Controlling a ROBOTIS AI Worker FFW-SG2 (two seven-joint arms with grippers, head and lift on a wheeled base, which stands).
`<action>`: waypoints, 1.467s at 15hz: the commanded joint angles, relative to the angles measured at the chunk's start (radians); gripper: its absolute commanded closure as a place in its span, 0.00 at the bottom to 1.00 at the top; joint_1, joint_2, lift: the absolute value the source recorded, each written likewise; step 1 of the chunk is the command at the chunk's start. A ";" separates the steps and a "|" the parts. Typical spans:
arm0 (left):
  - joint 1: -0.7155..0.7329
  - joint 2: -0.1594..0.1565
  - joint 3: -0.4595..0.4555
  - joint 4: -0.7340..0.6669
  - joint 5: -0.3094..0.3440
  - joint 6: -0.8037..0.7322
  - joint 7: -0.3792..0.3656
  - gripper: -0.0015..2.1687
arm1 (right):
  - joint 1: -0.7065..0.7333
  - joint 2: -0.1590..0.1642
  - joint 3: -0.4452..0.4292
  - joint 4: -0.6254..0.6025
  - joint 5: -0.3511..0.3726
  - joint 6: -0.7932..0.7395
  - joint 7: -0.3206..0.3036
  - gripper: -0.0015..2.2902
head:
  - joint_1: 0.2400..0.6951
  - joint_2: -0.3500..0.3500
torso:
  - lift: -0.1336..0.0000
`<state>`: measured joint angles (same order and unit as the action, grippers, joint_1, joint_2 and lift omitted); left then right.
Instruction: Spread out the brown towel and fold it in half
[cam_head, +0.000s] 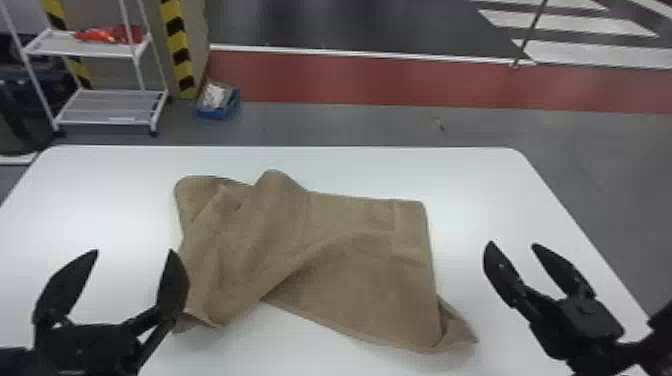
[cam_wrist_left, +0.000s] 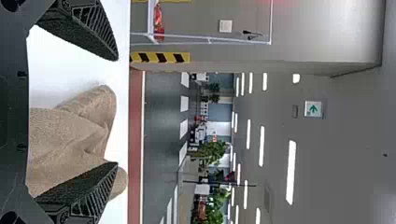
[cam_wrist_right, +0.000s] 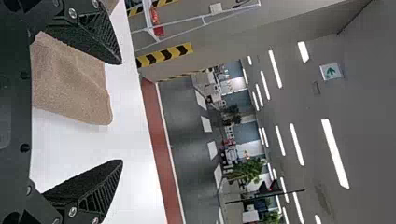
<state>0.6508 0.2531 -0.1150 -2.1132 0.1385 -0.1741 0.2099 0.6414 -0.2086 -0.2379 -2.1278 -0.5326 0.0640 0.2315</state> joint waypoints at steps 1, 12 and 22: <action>0.015 0.000 0.000 0.027 0.001 -0.044 -0.001 0.04 | 0.017 0.000 0.000 0.015 0.002 0.018 0.022 0.07 | 1.00 0.33 | 0.04; -0.011 -0.005 0.002 0.134 0.032 -0.136 -0.014 0.04 | 0.119 0.014 0.005 0.038 0.100 0.083 0.091 0.13 | 1.00 0.39 | 0.04; -0.007 -0.001 0.011 0.140 0.036 -0.170 -0.017 0.04 | 0.133 0.008 -0.003 0.080 0.114 0.113 0.114 0.19 | 1.00 0.39 | 0.04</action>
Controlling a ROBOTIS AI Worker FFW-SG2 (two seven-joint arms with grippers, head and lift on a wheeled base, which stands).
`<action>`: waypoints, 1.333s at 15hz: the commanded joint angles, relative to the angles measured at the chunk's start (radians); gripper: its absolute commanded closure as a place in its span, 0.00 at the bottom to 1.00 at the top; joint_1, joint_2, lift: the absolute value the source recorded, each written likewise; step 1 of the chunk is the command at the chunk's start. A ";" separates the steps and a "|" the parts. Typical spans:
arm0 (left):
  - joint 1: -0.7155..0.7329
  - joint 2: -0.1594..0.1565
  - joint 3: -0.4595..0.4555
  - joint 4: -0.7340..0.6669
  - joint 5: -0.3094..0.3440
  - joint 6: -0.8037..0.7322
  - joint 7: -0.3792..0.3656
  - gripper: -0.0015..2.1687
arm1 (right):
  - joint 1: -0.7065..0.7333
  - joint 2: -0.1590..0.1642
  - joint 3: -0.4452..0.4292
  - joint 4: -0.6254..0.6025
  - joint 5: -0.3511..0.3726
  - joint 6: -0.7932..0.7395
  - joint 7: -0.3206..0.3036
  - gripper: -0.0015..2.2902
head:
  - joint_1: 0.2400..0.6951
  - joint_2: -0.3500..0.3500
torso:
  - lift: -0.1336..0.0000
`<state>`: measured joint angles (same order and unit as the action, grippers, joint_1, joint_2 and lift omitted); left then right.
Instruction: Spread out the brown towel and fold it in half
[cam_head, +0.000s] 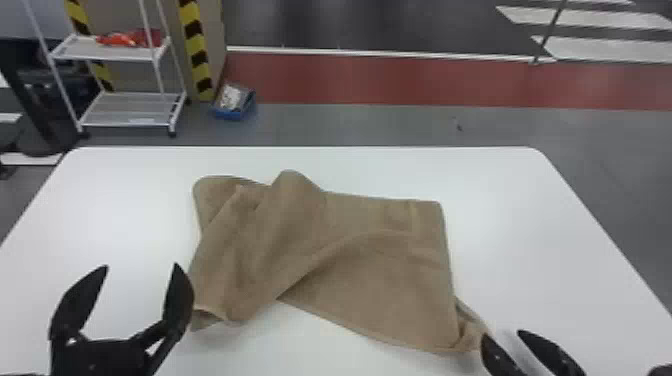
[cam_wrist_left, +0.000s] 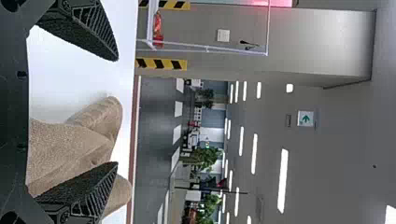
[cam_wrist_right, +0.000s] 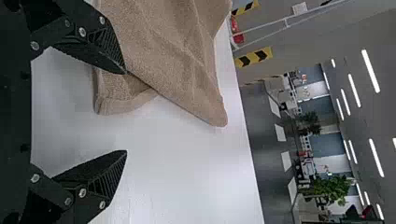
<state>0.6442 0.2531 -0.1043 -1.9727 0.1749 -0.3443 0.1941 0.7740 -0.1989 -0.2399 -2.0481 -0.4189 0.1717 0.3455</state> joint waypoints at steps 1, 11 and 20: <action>0.000 -0.002 0.000 0.000 0.000 0.000 -0.001 0.04 | -0.001 -0.002 -0.001 0.002 0.000 0.009 0.000 0.20 | 1.00 0.39 | 0.04; 0.009 0.000 -0.002 -0.017 -0.002 -0.009 -0.001 0.04 | -0.021 -0.002 0.011 0.009 0.019 0.055 0.000 0.28 | 1.00 0.39 | 0.04; 0.014 -0.002 -0.003 -0.021 -0.002 -0.031 -0.001 0.04 | -0.044 0.001 0.014 0.009 0.022 0.088 0.018 0.57 | 1.00 0.40 | 0.04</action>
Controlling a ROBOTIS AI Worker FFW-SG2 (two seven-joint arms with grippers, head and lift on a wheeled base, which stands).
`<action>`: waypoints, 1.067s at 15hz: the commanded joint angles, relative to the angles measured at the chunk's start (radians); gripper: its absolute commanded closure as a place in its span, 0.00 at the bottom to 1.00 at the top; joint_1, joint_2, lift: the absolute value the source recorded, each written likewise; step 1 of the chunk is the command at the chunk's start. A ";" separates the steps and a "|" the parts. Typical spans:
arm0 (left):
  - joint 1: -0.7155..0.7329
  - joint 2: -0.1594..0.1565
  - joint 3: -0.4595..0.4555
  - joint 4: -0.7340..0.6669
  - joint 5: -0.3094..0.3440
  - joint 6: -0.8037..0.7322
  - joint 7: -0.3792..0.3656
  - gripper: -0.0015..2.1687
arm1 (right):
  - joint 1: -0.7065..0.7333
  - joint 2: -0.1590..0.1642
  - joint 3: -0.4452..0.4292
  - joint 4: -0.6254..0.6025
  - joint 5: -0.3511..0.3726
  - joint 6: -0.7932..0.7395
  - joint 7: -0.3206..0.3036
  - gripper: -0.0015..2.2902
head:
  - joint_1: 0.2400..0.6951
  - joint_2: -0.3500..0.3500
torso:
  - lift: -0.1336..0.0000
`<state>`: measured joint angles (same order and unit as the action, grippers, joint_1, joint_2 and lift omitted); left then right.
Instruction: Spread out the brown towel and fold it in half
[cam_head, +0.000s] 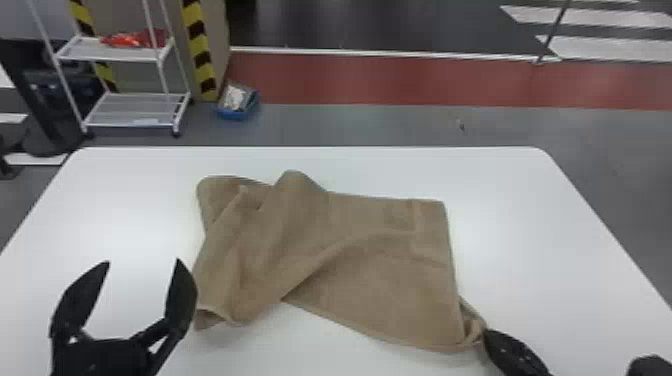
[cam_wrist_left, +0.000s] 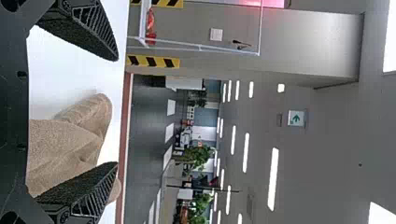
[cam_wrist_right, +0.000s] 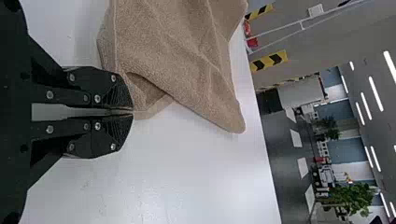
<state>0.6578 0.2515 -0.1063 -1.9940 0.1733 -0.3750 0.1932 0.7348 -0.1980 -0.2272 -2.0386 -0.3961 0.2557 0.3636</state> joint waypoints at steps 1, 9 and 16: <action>0.000 -0.001 -0.001 0.000 0.000 0.000 0.000 0.04 | -0.008 0.000 0.002 0.000 -0.001 0.004 0.000 0.57 | 1.00 0.41 | 0.04; 0.002 0.000 0.007 -0.020 0.000 0.129 0.000 0.04 | -0.046 0.015 -0.023 -0.032 -0.046 0.007 -0.002 0.57 | 1.00 0.41 | 0.04; 0.029 0.002 0.045 -0.054 0.012 0.264 0.008 0.07 | -0.043 0.014 -0.023 -0.026 -0.044 0.001 0.000 0.57 | 1.00 0.44 | 0.04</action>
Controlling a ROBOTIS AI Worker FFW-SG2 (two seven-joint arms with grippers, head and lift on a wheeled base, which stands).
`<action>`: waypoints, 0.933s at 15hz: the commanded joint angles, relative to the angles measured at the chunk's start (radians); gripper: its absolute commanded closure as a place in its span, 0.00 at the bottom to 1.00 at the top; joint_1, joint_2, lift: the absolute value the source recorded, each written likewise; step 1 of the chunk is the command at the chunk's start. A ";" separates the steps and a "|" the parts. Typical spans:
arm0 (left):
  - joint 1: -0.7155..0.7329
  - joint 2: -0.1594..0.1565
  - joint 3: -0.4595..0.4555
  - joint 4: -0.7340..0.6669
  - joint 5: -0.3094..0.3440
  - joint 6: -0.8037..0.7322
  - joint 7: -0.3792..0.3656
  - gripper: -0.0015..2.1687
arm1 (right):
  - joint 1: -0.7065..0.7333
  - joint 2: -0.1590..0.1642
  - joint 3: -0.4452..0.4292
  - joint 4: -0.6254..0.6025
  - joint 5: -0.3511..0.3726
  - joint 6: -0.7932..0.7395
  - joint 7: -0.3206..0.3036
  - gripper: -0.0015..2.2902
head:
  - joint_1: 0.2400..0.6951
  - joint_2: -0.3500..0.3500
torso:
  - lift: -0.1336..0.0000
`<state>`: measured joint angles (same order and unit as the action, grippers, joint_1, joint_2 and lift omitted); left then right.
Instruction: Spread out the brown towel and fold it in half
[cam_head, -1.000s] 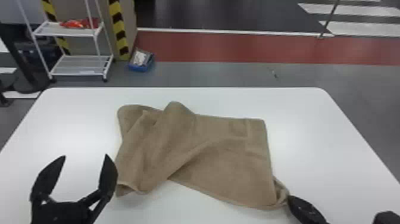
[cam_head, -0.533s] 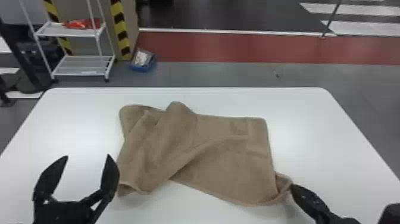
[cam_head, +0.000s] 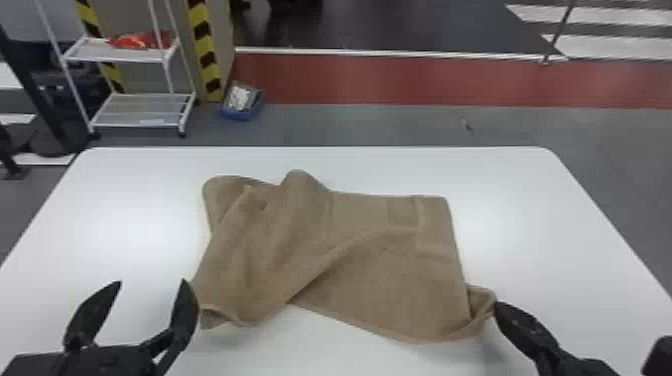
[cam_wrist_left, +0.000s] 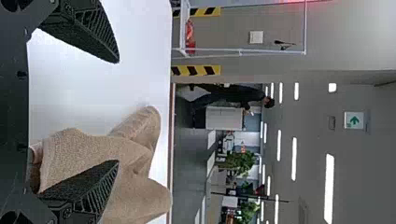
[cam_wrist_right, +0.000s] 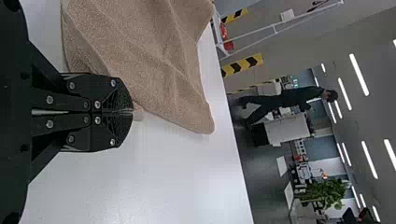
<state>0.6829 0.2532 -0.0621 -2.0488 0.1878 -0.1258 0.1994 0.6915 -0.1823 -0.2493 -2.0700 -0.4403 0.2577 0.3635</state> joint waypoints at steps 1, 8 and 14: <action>0.007 -0.002 0.001 0.006 -0.004 0.024 0.002 0.07 | -0.001 -0.003 0.004 0.005 0.000 -0.001 0.000 0.57 | 1.00 0.44 | 0.04; 0.029 -0.012 -0.001 0.035 -0.021 0.119 -0.009 0.10 | -0.004 -0.005 0.010 0.007 0.002 0.002 0.009 0.57 | 1.00 0.46 | 0.04; 0.032 -0.017 -0.019 0.042 -0.018 0.110 -0.028 0.15 | -0.007 -0.006 0.013 0.007 0.006 -0.001 0.014 0.57 | 1.00 0.44 | 0.04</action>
<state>0.7208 0.2363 -0.0723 -2.0141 0.1702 -0.0158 0.1718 0.6844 -0.1887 -0.2376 -2.0628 -0.4351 0.2586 0.3756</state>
